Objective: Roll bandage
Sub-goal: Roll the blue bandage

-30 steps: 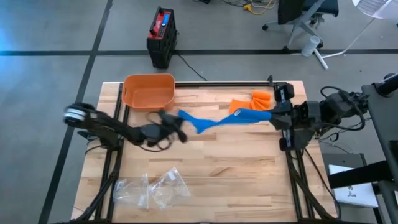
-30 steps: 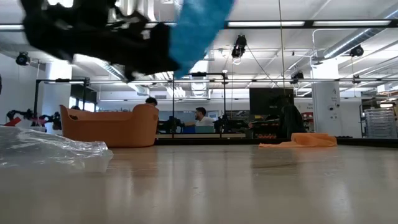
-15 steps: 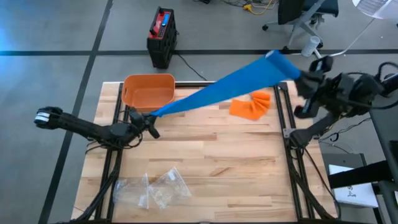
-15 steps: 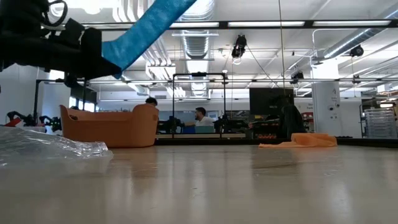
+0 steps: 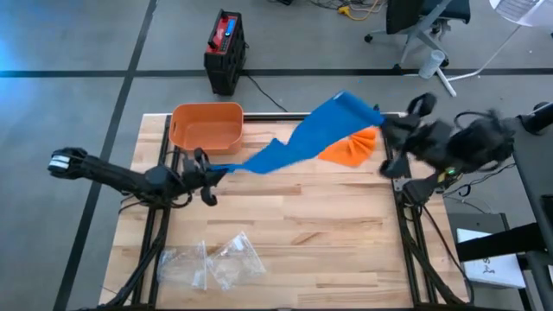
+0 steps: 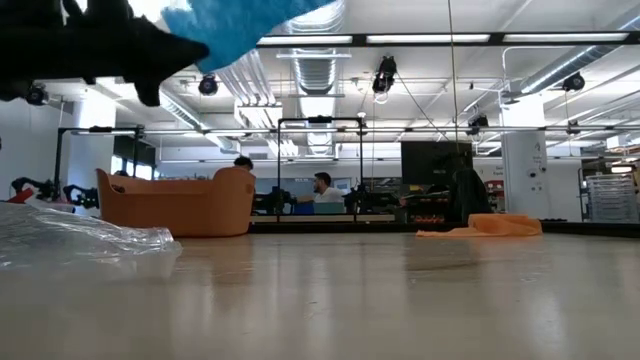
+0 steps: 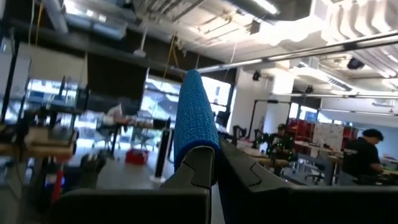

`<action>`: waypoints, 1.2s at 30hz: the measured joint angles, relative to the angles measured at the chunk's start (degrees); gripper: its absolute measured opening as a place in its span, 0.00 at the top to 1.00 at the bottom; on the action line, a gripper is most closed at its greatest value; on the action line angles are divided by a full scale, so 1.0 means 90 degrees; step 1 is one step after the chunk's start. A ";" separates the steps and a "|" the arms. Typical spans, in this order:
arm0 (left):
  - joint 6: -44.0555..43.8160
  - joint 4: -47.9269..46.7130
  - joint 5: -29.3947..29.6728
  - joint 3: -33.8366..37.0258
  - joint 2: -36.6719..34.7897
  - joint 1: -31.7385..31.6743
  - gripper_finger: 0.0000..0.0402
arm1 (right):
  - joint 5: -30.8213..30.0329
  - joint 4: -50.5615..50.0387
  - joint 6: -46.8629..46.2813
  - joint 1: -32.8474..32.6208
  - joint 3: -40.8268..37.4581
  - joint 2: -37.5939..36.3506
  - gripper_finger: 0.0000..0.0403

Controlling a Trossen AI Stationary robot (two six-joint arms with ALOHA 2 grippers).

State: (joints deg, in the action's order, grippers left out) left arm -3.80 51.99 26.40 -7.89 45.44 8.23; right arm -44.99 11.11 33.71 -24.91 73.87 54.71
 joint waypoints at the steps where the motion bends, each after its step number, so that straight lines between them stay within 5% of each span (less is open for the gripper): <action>1: -0.0063 0.0000 -0.0004 -0.0090 0.0124 0.0000 1.00 | 0.0000 0.0072 0.0051 0.0029 0.0000 0.0147 0.99; 11: 0.0144 0.0290 -0.1170 -0.0659 0.1780 0.0005 1.00 | -0.0080 0.0184 0.1688 0.0366 0.0299 0.0862 0.99; 20: 0.0023 0.0317 -0.0989 -0.1380 0.2985 -0.0017 0.84 | -0.0176 -0.0820 0.1476 0.0695 0.0264 0.0709 0.99; 33: -0.0857 -0.4577 -0.1883 -0.2224 0.1444 -0.0177 0.47 | -0.0121 -0.2526 0.0274 0.1257 0.0226 -0.0161 0.99; 36: -0.0591 -0.4937 -0.1798 -0.2373 0.1249 -0.0177 0.41 | -0.0102 -0.2449 0.0421 0.1261 0.0288 -0.0223 0.99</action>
State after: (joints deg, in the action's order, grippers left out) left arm -9.11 7.56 10.21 -29.25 56.67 6.63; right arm -45.92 -10.92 37.50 -13.56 76.46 52.70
